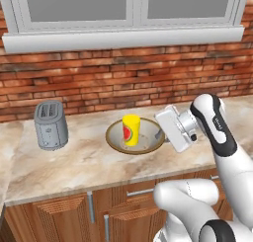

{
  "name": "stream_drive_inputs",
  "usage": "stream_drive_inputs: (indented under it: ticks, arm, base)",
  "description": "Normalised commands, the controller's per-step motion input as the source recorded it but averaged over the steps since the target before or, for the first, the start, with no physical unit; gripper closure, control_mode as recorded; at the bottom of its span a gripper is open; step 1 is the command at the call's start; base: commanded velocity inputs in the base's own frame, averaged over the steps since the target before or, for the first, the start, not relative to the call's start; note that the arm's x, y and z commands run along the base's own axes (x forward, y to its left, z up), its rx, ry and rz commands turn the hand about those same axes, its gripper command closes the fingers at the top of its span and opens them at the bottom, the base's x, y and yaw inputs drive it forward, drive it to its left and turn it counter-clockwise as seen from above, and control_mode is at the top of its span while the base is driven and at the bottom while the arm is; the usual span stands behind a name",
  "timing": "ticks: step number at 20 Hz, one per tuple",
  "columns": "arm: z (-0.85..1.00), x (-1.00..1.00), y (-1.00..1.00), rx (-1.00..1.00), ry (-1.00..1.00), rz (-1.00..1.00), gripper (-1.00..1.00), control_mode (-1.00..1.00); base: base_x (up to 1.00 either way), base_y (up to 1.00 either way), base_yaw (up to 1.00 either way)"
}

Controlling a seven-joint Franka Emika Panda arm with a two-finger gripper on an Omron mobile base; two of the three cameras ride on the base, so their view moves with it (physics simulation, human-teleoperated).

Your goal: Place the cup inside the bowl on the dining table and move the bowl to any counter.

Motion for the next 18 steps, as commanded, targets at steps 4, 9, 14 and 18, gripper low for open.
stream_drive_inputs:
  ticks: [4,9,14,18]
  arm:
    - [-0.09,0.18,-0.02,0.00,0.00,0.00,1.00,-1.00]
    - [-0.21,0.37,-0.06,0.00,0.00,-0.01,1.00,-1.00]
    - [-0.24,0.40,-0.05,0.00,0.00,-0.02,1.00,-1.00]
    - [-0.18,0.41,-0.07,0.00,0.00,-0.02,1.00,-1.00]
  base:
    - [0.00,0.00,0.00]
    - [0.00,0.00,0.00]
    - [0.00,0.00,0.00]
    - [0.00,0.00,0.00]
